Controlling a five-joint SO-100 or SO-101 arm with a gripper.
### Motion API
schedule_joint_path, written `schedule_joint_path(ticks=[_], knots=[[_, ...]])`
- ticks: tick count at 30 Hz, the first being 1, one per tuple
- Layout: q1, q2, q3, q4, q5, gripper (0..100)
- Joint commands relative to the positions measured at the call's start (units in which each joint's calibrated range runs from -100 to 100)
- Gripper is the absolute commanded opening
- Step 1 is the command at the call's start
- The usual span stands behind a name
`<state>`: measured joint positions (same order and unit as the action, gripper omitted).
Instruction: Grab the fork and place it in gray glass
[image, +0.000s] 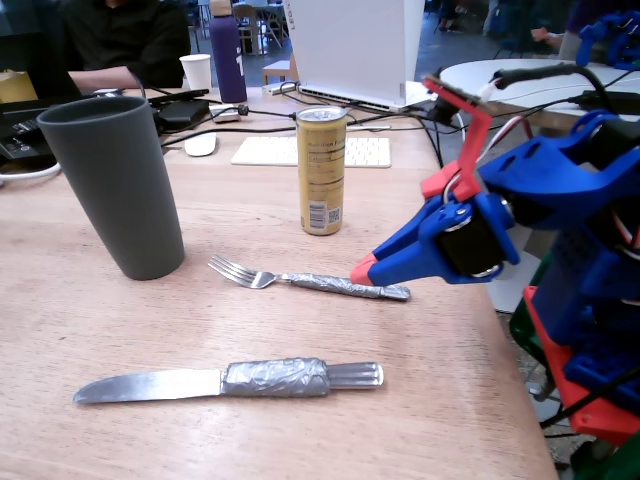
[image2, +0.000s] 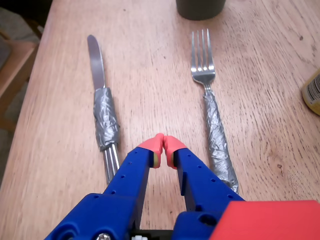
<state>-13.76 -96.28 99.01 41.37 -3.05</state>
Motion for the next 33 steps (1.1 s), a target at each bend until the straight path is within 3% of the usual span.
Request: schedule_joint_path(ticks=[1, 33], knots=[[-0.1, -0.6, 0.3, 0.2, 0.0, 0], [-1.5, -0.6, 0.4, 0.2, 0.0, 0]])
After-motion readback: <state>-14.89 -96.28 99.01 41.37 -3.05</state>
